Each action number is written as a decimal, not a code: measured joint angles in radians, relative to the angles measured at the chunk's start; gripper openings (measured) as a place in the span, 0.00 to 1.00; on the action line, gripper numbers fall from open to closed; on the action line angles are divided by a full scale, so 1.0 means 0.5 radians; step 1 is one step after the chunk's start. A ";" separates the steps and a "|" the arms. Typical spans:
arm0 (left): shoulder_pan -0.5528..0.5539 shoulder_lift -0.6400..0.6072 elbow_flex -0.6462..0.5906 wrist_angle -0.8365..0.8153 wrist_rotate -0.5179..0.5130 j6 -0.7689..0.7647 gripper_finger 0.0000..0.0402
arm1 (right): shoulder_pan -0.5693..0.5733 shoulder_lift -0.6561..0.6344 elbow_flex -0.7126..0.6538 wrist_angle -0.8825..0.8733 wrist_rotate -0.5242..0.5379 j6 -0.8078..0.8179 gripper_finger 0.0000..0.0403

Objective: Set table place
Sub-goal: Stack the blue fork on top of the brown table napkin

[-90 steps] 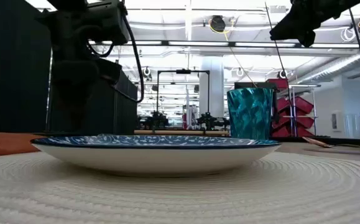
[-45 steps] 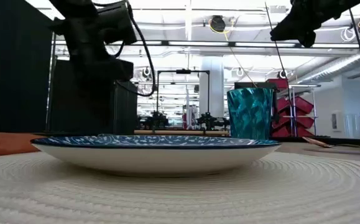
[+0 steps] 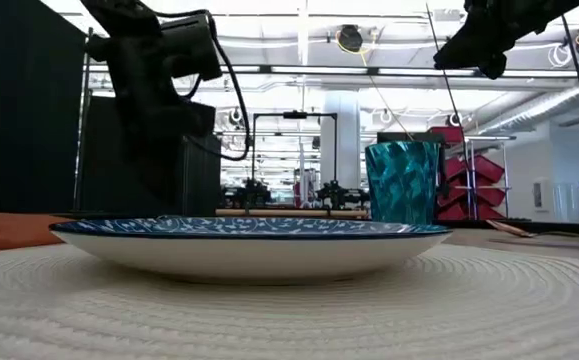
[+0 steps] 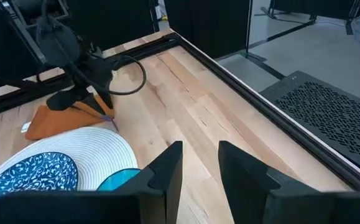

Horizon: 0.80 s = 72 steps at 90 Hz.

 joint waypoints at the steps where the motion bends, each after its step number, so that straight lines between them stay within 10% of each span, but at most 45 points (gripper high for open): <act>1: 0.000 0.001 0.000 0.000 -0.005 0.003 0.25 | 0.001 0.002 0.000 0.001 0.000 0.000 0.23; 57: 0.000 0.259 0.001 0.104 0.043 0.060 0.24 | 0.000 0.043 0.000 -0.006 0.000 -0.016 0.23; 72: 0.002 0.248 0.005 0.100 0.078 0.082 0.05 | 0.000 0.043 0.000 -0.006 0.001 -0.016 0.23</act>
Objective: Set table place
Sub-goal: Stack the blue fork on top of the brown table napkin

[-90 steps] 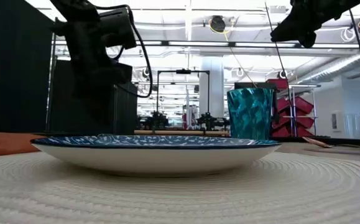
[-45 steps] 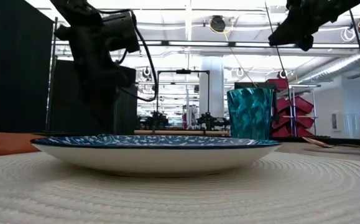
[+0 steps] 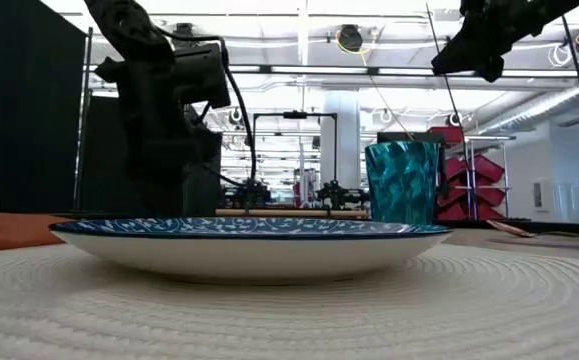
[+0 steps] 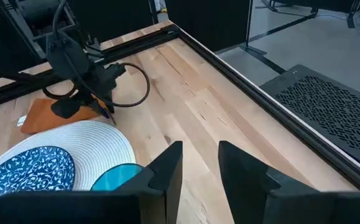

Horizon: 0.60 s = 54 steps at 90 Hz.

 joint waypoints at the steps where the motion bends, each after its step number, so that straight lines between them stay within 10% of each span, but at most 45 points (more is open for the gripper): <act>1: 0.000 -0.003 0.000 0.000 0.005 0.005 0.04 | 0.000 0.000 0.000 0.000 0.000 0.000 0.23; 26: 0.007 -0.012 0.237 -0.066 -0.013 0.139 0.00 | 0.000 0.000 0.000 -0.001 0.001 0.000 0.23; 54: 0.139 -0.049 0.716 -0.918 0.191 0.145 0.00 | 0.000 0.000 0.000 -0.018 0.001 0.000 0.23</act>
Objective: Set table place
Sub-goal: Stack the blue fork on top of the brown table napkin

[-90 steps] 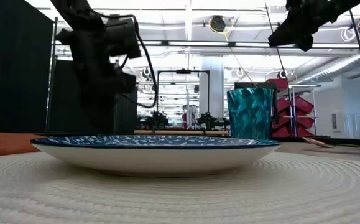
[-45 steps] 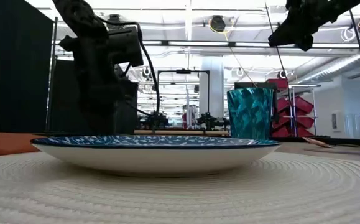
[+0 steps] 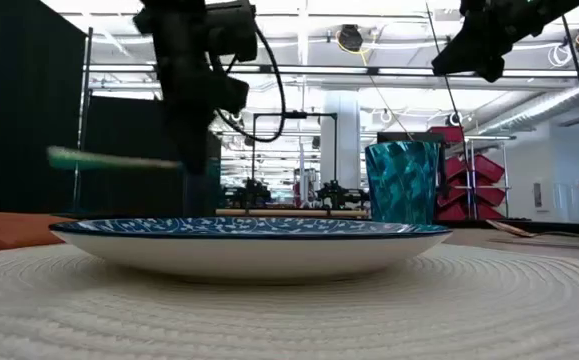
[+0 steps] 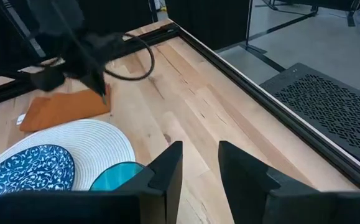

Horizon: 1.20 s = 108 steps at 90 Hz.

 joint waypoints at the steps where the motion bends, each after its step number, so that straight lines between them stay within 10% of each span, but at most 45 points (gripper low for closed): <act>1: 0.005 -0.008 0.005 -0.029 0.022 -0.013 0.00 | 0.000 0.000 0.000 -0.001 0.000 0.000 0.23; 27: 0.112 -0.609 -0.158 -0.059 0.216 -0.716 0.00 | 0.000 0.000 0.000 -0.051 0.000 -0.050 0.23; 49: 0.016 -1.060 -0.755 0.398 0.223 -1.347 0.00 | 0.000 0.000 0.000 -0.061 -0.001 -0.060 0.23; 108: -0.076 -1.110 -1.618 1.336 0.158 -1.802 0.00 | 0.000 0.000 0.000 -0.057 -0.001 0.016 0.23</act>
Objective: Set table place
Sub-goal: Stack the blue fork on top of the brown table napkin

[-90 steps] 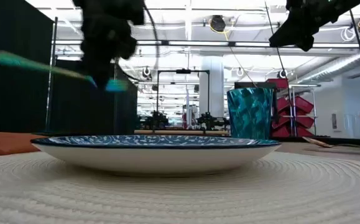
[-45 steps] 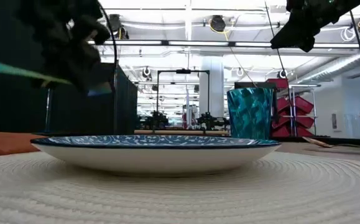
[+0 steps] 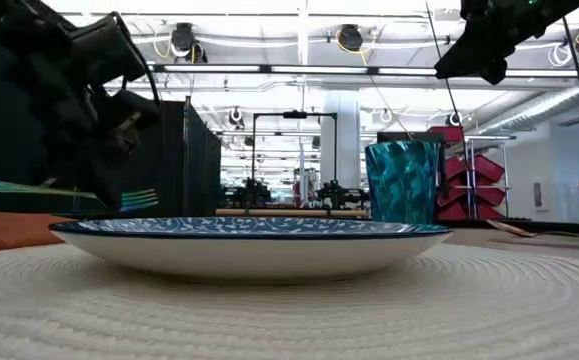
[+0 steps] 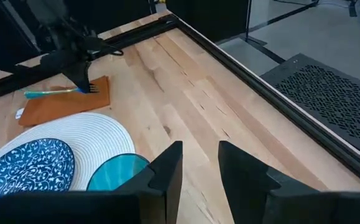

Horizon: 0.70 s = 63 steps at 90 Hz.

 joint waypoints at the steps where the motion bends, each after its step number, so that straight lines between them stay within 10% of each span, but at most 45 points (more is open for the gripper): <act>1: -0.003 0.000 -0.002 0.007 -0.005 -0.004 0.00 | 0.000 0.000 0.000 0.000 0.000 0.000 0.23; 63: -0.331 0.058 -0.045 -0.019 -0.402 -0.327 0.00 | 0.001 0.001 0.000 0.000 0.000 -0.020 0.23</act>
